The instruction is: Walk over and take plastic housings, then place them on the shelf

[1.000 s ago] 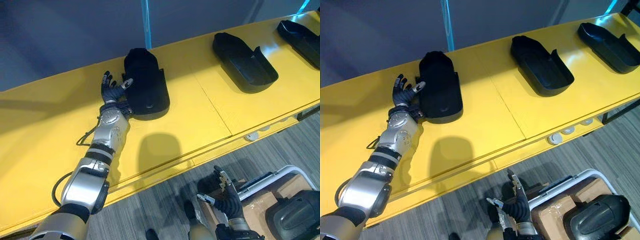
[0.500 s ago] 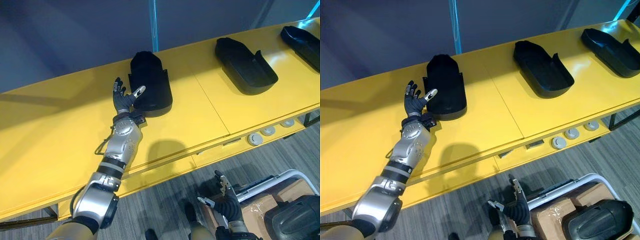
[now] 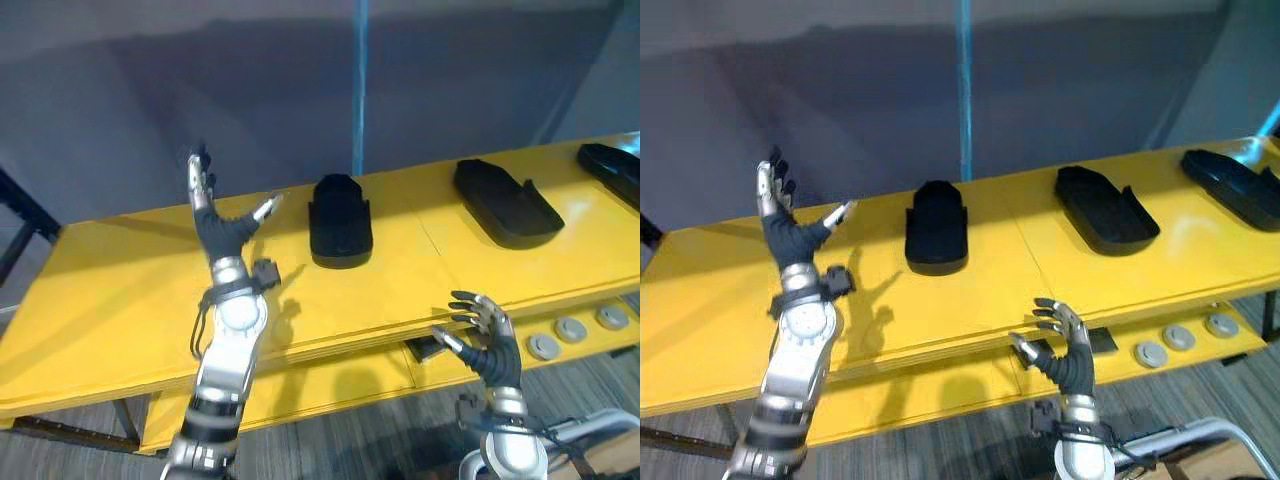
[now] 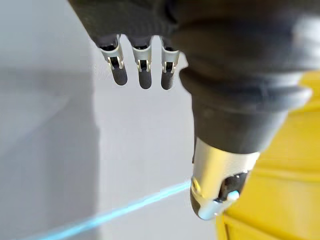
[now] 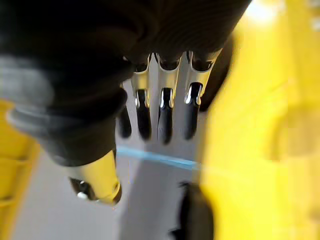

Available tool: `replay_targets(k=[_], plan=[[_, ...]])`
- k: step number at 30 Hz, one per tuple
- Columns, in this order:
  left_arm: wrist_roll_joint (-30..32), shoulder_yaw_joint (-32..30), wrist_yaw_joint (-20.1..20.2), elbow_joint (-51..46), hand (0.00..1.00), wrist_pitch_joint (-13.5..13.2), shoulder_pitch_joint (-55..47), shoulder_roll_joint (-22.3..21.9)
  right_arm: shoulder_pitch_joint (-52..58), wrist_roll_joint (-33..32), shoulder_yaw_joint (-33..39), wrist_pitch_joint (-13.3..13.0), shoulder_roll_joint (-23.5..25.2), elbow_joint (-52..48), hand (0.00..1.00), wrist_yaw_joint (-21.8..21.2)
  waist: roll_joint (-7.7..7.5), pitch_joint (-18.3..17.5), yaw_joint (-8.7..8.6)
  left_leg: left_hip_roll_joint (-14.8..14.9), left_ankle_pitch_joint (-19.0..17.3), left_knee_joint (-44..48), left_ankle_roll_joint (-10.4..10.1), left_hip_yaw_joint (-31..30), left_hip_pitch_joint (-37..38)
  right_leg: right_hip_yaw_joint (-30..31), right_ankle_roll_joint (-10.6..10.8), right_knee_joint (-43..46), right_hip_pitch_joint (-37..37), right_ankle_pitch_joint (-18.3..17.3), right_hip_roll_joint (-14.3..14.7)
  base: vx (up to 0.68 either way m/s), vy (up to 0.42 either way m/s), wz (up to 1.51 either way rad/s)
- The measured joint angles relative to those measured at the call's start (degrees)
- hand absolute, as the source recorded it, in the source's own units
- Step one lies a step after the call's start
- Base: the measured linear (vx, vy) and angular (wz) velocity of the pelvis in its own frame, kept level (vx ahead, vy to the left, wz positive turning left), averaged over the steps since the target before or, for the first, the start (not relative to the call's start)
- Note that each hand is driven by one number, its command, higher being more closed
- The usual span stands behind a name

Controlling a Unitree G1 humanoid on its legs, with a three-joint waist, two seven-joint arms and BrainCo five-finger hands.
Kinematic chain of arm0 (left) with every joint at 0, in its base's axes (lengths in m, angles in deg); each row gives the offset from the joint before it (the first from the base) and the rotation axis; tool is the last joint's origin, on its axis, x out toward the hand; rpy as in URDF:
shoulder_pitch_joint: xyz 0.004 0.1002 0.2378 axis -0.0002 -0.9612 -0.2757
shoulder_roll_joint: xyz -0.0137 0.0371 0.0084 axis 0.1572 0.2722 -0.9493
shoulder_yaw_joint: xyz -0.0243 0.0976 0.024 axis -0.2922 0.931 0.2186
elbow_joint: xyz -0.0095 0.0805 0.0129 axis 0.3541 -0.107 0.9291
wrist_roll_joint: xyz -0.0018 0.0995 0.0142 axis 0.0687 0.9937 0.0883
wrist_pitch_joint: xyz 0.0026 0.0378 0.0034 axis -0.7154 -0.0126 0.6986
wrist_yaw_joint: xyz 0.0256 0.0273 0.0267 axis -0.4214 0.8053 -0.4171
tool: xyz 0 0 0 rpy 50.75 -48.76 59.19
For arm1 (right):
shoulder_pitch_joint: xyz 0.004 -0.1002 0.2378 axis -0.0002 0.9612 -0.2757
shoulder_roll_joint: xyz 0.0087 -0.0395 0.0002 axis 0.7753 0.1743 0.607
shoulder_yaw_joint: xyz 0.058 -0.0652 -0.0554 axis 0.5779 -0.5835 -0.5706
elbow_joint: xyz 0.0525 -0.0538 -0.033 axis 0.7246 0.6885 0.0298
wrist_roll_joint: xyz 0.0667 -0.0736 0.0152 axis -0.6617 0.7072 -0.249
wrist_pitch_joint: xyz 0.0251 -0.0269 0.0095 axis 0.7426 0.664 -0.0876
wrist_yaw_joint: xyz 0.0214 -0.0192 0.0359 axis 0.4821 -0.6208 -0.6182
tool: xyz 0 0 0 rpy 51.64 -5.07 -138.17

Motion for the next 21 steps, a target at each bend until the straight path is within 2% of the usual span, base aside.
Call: replay_targets(k=[1, 4, 7, 10, 14, 16, 21], plan=[[0.0, 0.6, 0.5, -1.1, 0.0, -0.5, -2.1, -0.3, -1.1, 0.0, -0.2, 0.0, 0.0, 1.0, 1.0, 0.2, -0.02, -0.3, 0.28, -0.1, 0.2, -0.4, 0.0, -0.4, 0.0, -0.5, 0.0, -0.2, 0.2, 0.0, -0.1, -0.02, 0.003, 0.37], [-0.2, 3.3, 3.0, -6.0, 0.0, -3.5, -11.2, -1.3, -6.5, -0.1, -0.5, 0.0, 0.1, 8.0, 1.0, 0.7, -0.07, -1.1, 2.84, -0.8, 1.4, -1.8, 0.3, -2.2, -0.5, -1.9, 0.7, -1.1, 0.4, 0.4, -0.8, -0.01, 0.025, 0.32], [-0.3, 4.0, 4.6, -6.8, 0.0, -5.7, -14.9, -1.3, -10.5, -0.4, -0.4, 0.0, 0.0, 14.2, 1.0, 1.7, -0.11, -1.4, 3.2, -1.4, 2.6, -2.9, 0.6, -4.1, -1.1, -4.1, 0.9, -1.3, 0.4, 0.6, -1.5, 0.0, 0.027, 0.35], [-0.6, 4.6, 6.5, -7.0, 0.0, -6.7, -18.9, -1.0, -14.1, -1.9, -0.4, 0.1, -0.2, 19.4, 1.0, 2.4, -0.26, -1.3, 4.79, -1.9, 3.0, -2.9, 0.8, -4.8, -1.9, -4.5, 1.1, -1.3, 0.1, 0.7, -2.0, 0.01, 0.029, 0.15], [-4.4, 4.9, 8.3, -7.0, 0.0, -7.8, -23.4, -0.7, -19.3, -3.2, -0.4, 0.1, -1.4, 26.7, 1.0, 3.0, -0.86, -0.9, 5.24, -2.3, 3.7, -2.9, 0.9, -6.3, -3.2, -6.0, 1.3, -1.3, -0.7, 0.9, -2.5, 0.01, 0.016, 0.2], [-7.0, 5.0, 9.2, -7.0, 0.0, -8.1, -25.2, -0.6, -22.3, -4.0, -0.1, 0.7, -2.4, 31.0, 1.0, 3.3, -1.4, -0.5, 6.34, -2.4, 3.8, -2.8, 1.0, -6.4, -3.6, -6.0, 1.5, -1.3, -0.8, 1.0, -2.7, 0.01, 0.023, 0.06], [-9.3, 5.1, 10.5, -7.0, 0.0, -8.3, -26.0, 0.3, -27.7, -4.4, 1.2, 1.7, -2.8, 36.5, 1.0, 5.5, -1.45, 1.3, 7.07, -3.1, 4.1, -2.7, 1.3, -6.9, -4.4, -6.3, 1.9, -1.0, -1.6, 1.3, -3.4, 0.0, 0.031, 0.07]])
